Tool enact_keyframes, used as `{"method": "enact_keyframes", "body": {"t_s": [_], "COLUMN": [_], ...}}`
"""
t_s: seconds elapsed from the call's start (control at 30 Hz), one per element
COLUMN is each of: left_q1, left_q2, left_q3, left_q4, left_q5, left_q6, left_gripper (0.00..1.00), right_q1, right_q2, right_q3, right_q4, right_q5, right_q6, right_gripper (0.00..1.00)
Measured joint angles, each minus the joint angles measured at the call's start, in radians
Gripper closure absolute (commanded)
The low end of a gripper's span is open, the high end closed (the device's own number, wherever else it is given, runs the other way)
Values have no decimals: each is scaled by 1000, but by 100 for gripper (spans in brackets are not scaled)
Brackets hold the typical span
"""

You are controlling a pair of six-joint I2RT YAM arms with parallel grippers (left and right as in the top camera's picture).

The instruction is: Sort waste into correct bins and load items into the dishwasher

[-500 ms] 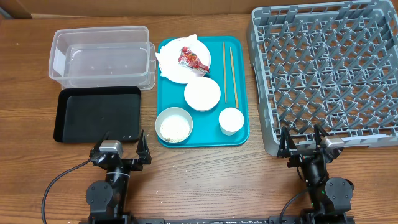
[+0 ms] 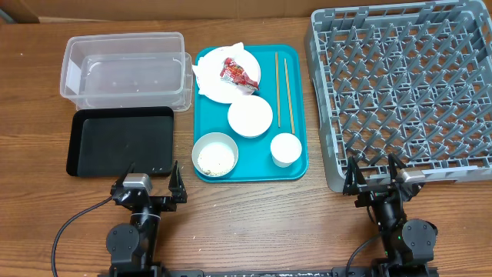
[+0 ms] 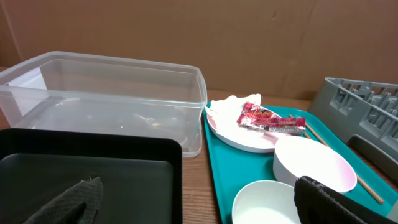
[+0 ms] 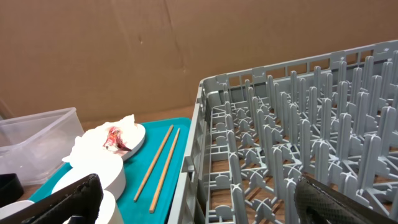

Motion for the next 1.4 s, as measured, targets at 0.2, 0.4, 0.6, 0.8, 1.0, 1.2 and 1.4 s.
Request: {"method": "enact_keyframes", "body": {"t_s": [0.2, 0.4, 0.6, 0.8, 1.0, 1.2, 1.4], "left_q1": [0, 0, 0, 0, 0, 0, 0], "left_q2": [0, 0, 0, 0, 0, 0, 0], "left_q3": [0, 0, 0, 0, 0, 0, 0], "left_q4": [0, 0, -1, -4, -7, -7, -6], "left_q5": [0, 0, -13, -41, -56, -57, -55], "left_q6": [0, 0, 8, 27, 28, 28, 28], "left_gripper": [0, 0, 0, 0, 0, 0, 0], "right_q1": [0, 0, 0, 0, 0, 0, 0], "right_q2": [0, 0, 0, 0, 0, 0, 0], "right_q3": [0, 0, 0, 0, 0, 0, 0], "right_q4": [0, 0, 0, 0, 0, -1, 14], "right_q5": [0, 0, 0, 0, 5, 19, 14], "right_q6": [0, 0, 0, 0, 0, 0, 0], "right_gripper": [0, 0, 0, 0, 0, 0, 0]}}
